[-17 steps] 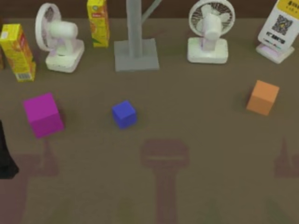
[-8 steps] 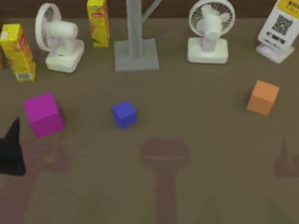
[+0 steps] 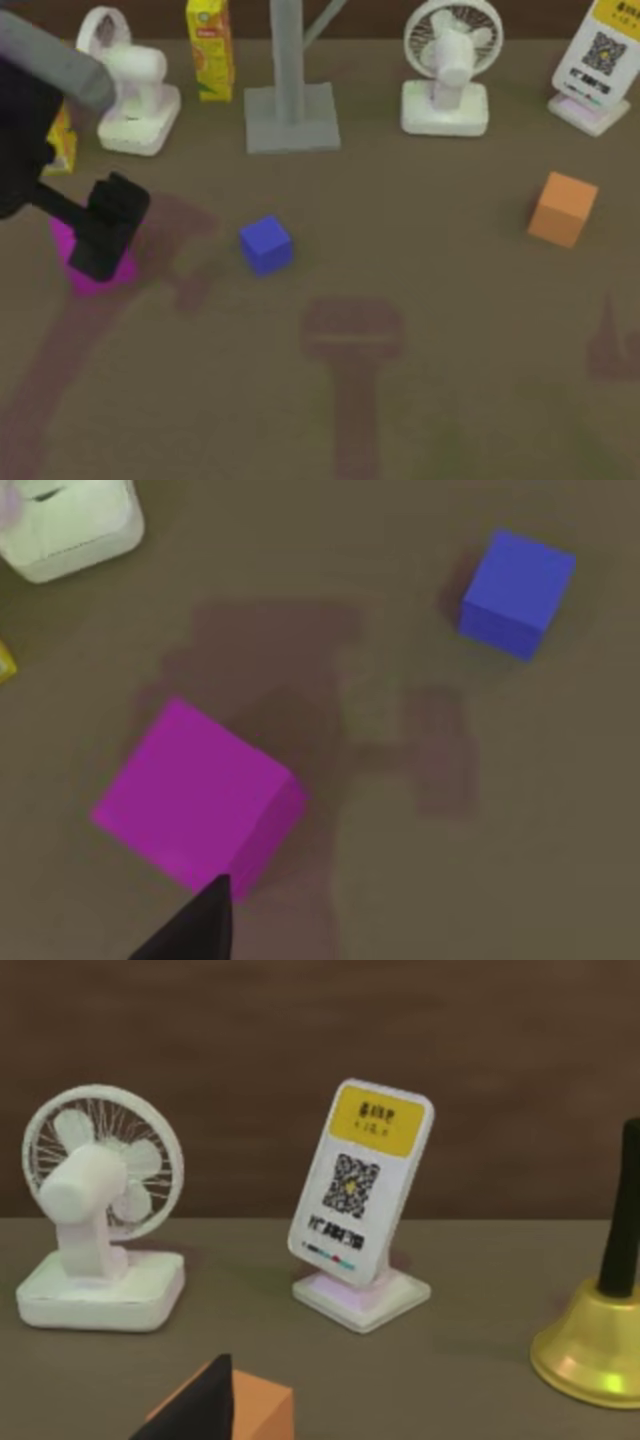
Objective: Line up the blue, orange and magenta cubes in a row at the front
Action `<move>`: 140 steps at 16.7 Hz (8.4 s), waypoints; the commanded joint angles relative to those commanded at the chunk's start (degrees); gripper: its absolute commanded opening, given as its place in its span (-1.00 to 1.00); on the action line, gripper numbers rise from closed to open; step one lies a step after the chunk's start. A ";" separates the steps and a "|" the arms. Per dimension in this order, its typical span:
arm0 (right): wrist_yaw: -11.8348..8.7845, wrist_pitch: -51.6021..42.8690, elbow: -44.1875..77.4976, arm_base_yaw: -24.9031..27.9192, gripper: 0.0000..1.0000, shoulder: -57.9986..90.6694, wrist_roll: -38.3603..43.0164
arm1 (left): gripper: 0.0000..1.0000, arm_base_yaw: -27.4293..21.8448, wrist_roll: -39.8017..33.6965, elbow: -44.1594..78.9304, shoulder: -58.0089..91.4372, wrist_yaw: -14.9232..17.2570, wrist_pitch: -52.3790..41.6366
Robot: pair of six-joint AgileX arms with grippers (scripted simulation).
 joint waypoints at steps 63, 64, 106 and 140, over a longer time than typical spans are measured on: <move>0.00 0.00 0.00 0.00 1.00 0.00 0.00 | -1.00 -9.68 14.05 46.31 69.53 -3.57 -13.42; 0.00 0.00 0.00 0.00 1.00 0.00 0.00 | -1.00 -9.48 14.00 47.85 69.03 -3.60 -15.68; 0.00 0.00 0.00 0.00 1.00 0.00 0.00 | -0.55 -37.73 19.06 43.64 68.24 -3.64 -11.96; -0.03 -0.41 0.56 0.09 1.00 0.57 -0.29 | 1.00 -36.53 18.93 54.07 64.94 -3.73 -25.43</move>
